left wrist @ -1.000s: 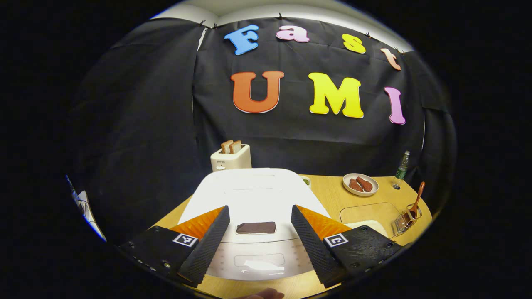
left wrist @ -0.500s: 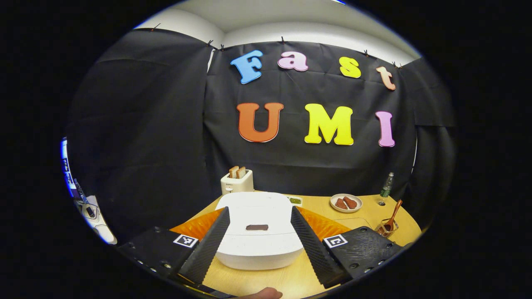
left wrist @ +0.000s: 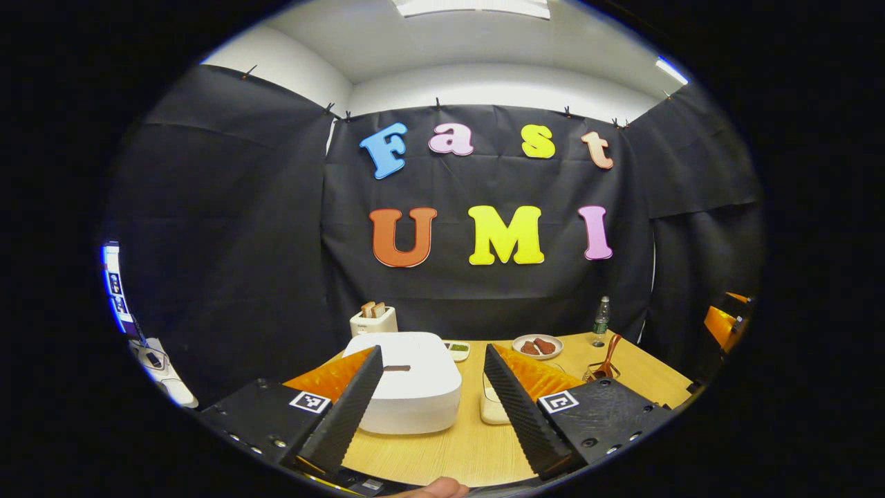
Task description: Close the left gripper, press the button to open the rice cooker; take a wooden spoon from the chopstick holder with the right hand, scoop a spoonful of rice and pour it into the rice cooker, then put the wooden spoon back into the chopstick holder.
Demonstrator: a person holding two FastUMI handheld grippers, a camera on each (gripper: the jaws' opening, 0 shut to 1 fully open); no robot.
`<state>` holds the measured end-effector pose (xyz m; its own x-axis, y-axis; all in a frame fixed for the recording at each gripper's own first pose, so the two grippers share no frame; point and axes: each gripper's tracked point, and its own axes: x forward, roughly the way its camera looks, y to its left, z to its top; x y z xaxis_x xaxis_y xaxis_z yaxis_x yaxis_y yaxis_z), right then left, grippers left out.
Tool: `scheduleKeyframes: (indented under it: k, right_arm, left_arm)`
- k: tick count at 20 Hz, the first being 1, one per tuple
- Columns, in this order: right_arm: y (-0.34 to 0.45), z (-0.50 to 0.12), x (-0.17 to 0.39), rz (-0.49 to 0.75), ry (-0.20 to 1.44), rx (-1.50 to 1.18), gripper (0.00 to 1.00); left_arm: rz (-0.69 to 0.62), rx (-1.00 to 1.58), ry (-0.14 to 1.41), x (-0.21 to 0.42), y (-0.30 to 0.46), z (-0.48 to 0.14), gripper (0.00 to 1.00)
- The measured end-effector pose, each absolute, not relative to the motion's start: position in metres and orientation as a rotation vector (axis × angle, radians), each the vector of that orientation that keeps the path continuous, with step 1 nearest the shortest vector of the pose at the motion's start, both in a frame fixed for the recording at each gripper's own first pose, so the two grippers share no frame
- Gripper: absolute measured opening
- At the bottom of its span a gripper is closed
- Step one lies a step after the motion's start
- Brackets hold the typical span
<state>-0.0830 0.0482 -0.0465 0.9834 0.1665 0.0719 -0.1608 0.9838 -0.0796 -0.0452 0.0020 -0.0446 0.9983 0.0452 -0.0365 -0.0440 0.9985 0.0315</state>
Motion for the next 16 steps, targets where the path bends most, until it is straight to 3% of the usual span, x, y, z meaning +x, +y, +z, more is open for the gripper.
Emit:
scheduleKeyframes:
  k: [16]
  right_arm:
    - [0.070,-0.066,-0.091,0.234,-0.024,-0.074,1.00]
  left_arm:
    - [0.012,0.064,-0.037,-0.095,-0.027,-0.067,0.94]
